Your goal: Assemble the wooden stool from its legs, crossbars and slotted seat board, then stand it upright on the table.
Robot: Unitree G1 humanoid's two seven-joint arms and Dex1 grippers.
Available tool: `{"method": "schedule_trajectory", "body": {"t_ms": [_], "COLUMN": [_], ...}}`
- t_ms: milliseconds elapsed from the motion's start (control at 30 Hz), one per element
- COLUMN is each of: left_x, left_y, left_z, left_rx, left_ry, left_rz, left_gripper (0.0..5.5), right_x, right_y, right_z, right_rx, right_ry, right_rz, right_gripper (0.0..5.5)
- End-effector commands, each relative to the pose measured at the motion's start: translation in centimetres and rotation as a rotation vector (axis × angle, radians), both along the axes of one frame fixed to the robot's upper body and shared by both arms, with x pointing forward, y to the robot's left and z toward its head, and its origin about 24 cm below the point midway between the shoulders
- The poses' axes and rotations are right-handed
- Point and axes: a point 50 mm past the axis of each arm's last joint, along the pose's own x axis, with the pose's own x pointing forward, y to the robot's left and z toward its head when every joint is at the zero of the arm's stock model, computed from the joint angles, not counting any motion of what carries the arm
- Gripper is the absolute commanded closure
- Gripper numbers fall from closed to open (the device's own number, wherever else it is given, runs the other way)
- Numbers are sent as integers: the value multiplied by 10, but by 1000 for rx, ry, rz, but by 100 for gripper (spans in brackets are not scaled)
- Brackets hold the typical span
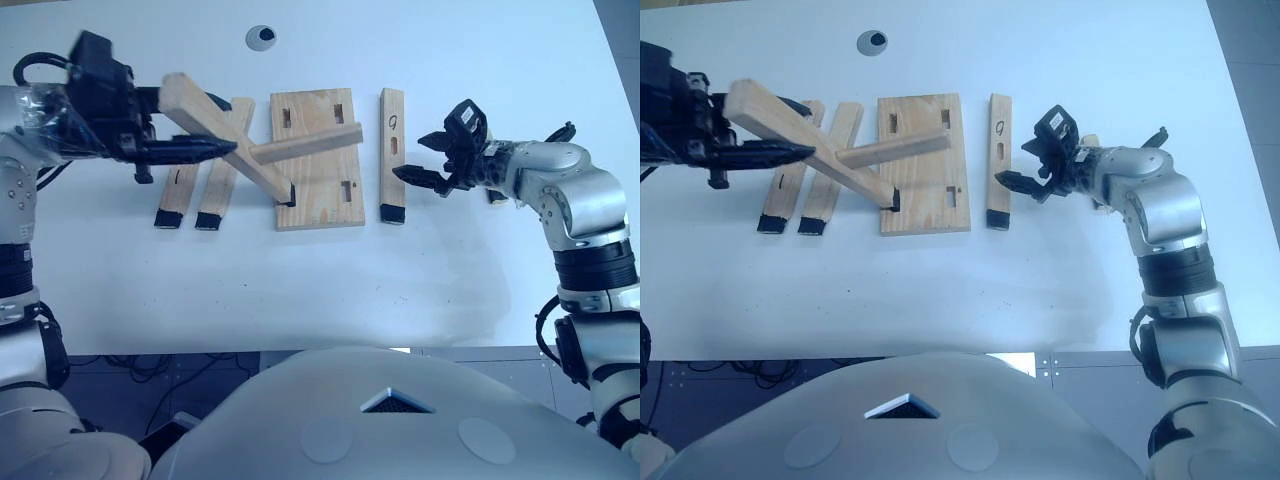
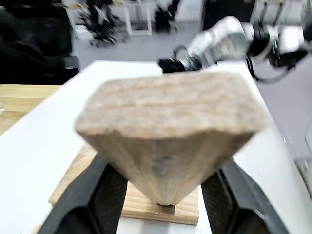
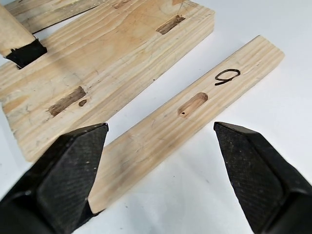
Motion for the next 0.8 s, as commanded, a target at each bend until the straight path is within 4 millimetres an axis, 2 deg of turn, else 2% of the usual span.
{"method": "schedule_trajectory", "body": {"t_ms": [33,200,333,500,700,800], "left_x": [-10,-10,-14,-14,-2,6], "left_y": [-3,-10,-9,-3,-10,-13], "left_z": [-36,-47,-67,-76,-59,-46], "left_rx": [234,310,433,537,345,235], "left_ry": [123,171,233,248,206,163], "left_rz": [13,34,42,2,56,107], "left_gripper": [349,349,349,349,349,293], "right_x": [-3,-5,-6,0,10,16], "right_y": [6,8,9,8,3,0], "right_z": [1,-1,-2,-3,1,4], "right_rx": [23,36,45,54,93,115], "right_ry": [-1,4,10,8,-26,-36], "right_rz": [-2,-14,-29,-101,-211,-270], "right_gripper": [150,150,150,150,150,150]}}
